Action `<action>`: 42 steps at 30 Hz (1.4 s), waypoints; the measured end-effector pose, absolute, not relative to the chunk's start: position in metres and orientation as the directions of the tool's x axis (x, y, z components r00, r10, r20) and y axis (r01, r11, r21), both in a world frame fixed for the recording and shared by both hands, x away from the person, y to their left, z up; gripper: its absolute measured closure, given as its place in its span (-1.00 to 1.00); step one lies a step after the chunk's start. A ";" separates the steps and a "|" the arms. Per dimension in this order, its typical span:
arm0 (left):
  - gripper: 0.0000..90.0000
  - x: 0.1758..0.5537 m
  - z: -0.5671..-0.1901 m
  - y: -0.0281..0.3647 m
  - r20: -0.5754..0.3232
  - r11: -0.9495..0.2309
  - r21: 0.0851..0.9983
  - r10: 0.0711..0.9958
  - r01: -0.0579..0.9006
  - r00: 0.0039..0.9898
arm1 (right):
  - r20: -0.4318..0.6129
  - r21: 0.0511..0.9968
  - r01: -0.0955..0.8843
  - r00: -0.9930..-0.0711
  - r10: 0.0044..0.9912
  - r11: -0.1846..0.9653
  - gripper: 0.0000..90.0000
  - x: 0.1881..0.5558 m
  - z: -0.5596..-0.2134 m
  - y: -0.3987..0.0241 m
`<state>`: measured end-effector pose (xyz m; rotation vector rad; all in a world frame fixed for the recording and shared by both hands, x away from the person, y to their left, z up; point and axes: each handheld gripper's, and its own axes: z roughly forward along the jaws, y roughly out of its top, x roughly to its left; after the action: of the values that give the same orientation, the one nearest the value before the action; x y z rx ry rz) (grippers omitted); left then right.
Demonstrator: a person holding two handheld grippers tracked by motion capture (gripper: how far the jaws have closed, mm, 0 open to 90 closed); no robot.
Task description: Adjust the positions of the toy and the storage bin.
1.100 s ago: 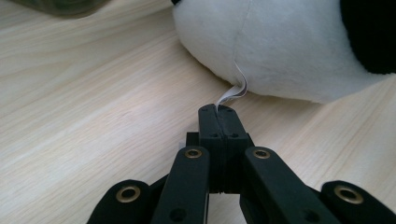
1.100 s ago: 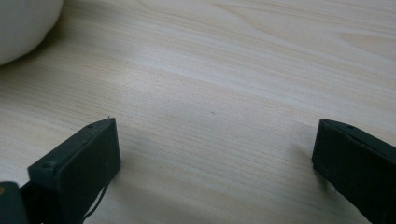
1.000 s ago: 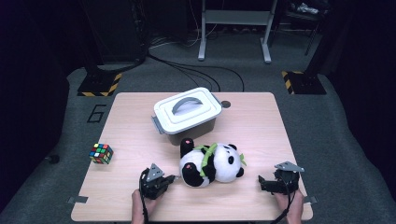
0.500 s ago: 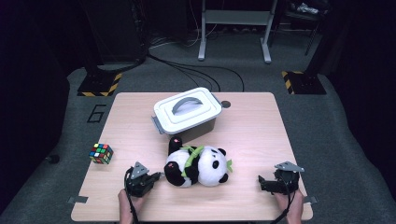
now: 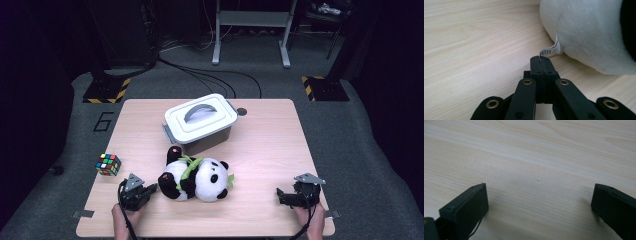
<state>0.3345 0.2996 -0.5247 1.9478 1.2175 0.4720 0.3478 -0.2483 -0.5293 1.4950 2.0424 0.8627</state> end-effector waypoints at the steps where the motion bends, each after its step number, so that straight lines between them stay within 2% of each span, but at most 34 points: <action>1: 1.00 0.334 -0.524 0.302 -0.087 -0.241 0.768 0.878 0.593 0.471 | -0.001 0.718 0.664 -0.300 0.954 0.209 -0.99 0.348 -0.529 -0.248; 19: 0.99 0.326 -0.526 0.339 -0.086 -0.193 0.775 0.911 0.602 0.403 | -0.001 0.719 0.663 -0.300 0.954 0.209 -0.99 0.348 -0.529 -0.248; 24: 0.92 0.324 -0.529 0.344 -0.094 -0.176 0.780 0.915 0.600 0.391 | -0.001 0.718 0.663 -0.301 0.954 0.210 -0.99 0.348 -0.529 -0.248; 27: 0.76 0.323 -0.528 0.348 -0.108 -0.171 0.771 0.914 0.613 0.391 | -0.001 0.718 0.664 -0.297 0.955 0.207 -0.99 0.348 -0.529 -0.248; 31: 0.19 0.323 -0.529 0.350 -0.105 -0.147 0.780 0.928 0.608 0.359 | 0.001 0.718 0.664 -0.298 0.955 0.207 -0.99 0.348 -0.529 -0.248; 33: -0.16 0.323 -0.529 0.351 -0.100 -0.149 0.775 0.931 0.614 0.352 | 0.002 0.716 0.666 -0.301 0.954 0.208 -0.98 0.348 -0.529 -0.248; 37: -0.59 0.324 -0.529 0.349 -0.077 -0.164 0.760 0.938 0.629 0.337 | 0.016 0.711 0.669 -0.323 0.946 0.217 -0.98 0.352 -0.527 -0.245; 42: -0.73 0.325 -0.530 0.344 -0.027 -0.214 0.741 0.937 0.637 0.347 | 0.042 0.709 0.659 -0.393 0.919 0.249 -0.99 0.367 -0.521 -0.235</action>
<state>0.3247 0.3444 -0.5301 1.9450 1.3711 0.5758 0.3668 -0.2349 -0.5209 1.4437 2.1457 0.9290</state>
